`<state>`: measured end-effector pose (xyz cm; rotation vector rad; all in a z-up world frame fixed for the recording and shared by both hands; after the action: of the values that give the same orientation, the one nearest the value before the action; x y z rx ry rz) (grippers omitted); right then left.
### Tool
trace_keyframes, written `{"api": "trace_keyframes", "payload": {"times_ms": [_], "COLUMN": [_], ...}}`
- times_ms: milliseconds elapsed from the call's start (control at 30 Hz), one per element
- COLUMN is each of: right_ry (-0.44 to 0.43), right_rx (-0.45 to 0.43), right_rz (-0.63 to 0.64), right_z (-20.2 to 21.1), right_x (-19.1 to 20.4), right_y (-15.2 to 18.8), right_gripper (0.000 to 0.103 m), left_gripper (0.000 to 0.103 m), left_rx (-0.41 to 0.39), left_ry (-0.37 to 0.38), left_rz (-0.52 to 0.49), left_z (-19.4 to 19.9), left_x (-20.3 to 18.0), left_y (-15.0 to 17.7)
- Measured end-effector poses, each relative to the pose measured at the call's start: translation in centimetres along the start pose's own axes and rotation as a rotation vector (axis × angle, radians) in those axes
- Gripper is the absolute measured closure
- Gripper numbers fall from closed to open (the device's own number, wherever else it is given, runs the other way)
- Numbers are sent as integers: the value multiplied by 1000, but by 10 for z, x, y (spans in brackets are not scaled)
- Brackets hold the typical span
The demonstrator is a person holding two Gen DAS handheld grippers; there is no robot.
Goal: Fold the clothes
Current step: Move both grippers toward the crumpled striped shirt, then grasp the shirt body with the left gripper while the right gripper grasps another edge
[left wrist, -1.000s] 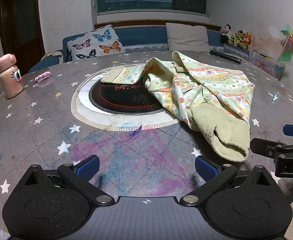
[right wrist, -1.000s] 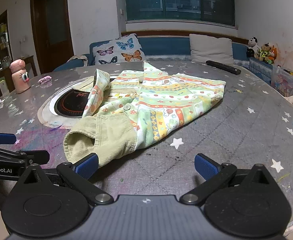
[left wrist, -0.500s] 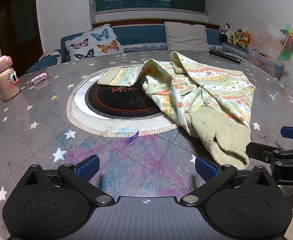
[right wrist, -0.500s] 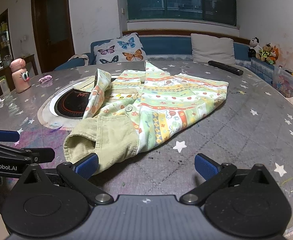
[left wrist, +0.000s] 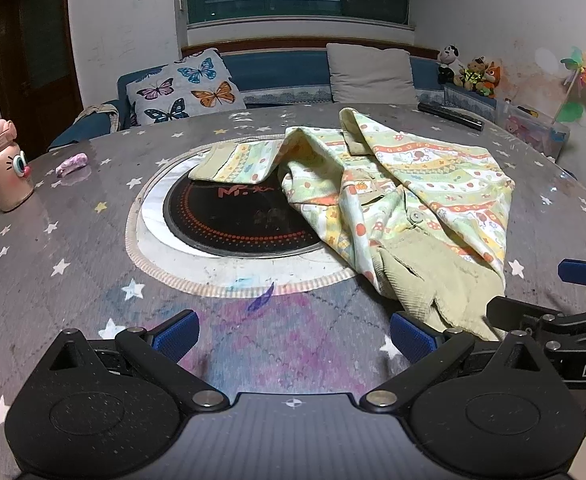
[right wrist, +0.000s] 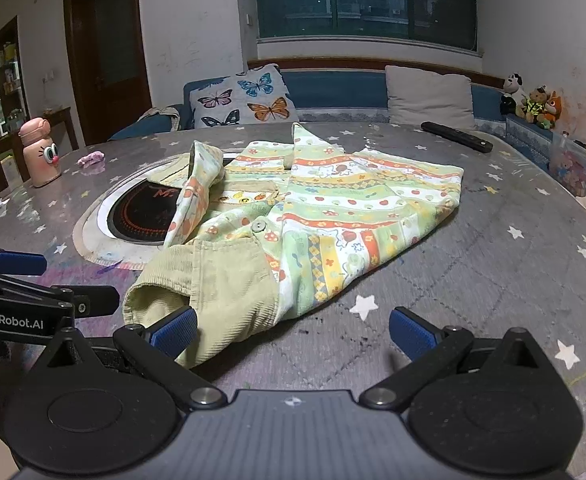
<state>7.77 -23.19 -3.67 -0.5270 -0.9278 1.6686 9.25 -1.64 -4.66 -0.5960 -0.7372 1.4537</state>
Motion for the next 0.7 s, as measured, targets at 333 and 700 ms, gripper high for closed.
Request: {"api": "trace_keyframes", "payload": {"times_ms": [333,700], "right_ry": [-3,-6], "right_rx": [1,10], "right_rz": [18,34], "right_z": [-11,-28], "right_x": [-2,-7], "right_y": [-13,-28], "right_gripper": [0,2], "left_gripper": [0,2], "left_rx": [-9,-37], "left_ry": [-7,11], "left_rz": [-5,4], "left_z": [-11,-27], "left_x": [1,-1], "left_y": [-17,-52]}}
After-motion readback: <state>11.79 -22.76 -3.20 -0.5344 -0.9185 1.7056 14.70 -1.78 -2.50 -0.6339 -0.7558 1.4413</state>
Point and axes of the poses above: each gripper's, at about its wrist camera, not at the fingertips, and z roughly against the way its jaws point, x to its left, y to its underside, the point moved 8 cm from there along -z, roughly the way its jaws point, and after that the axes turned 5 degrees about -y, right-handed, at the moved point
